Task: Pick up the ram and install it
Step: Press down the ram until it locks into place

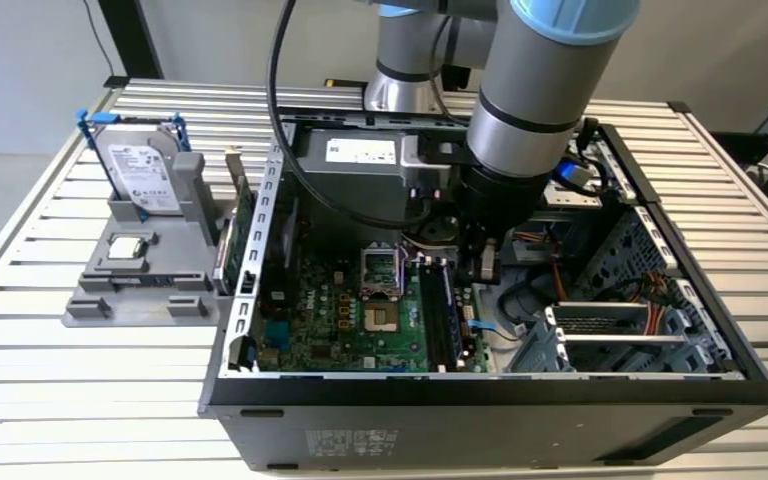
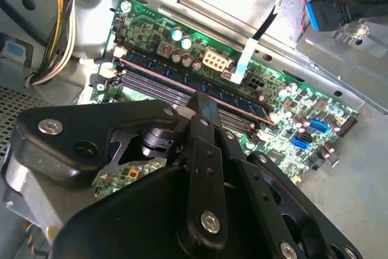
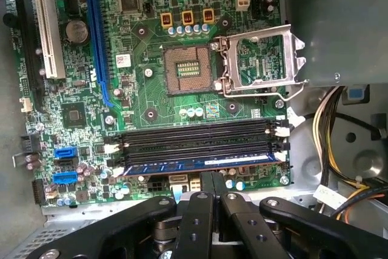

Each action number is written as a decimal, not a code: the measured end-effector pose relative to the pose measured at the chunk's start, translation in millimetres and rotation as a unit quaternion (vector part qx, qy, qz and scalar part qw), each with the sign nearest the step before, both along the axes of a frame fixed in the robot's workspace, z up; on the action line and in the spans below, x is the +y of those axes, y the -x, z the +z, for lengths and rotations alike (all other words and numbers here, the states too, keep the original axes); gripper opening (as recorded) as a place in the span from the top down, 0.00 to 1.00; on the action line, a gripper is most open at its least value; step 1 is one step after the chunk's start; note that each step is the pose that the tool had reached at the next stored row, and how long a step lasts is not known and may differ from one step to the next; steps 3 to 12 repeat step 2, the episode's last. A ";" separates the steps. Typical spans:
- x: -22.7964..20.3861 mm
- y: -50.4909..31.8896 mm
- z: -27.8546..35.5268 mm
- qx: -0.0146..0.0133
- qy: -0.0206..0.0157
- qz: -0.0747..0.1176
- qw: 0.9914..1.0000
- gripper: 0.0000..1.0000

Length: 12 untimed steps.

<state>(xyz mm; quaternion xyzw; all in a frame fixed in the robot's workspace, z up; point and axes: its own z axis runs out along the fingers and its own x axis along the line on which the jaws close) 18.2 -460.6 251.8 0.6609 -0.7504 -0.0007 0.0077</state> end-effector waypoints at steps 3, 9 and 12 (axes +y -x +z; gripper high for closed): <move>0.0 0.0 0.0 0.000 0.000 0.000 1.000 1.00; 0.0 0.0 0.0 0.000 0.000 0.000 1.000 1.00; 0.0 0.0 0.0 0.000 0.000 0.000 1.000 1.00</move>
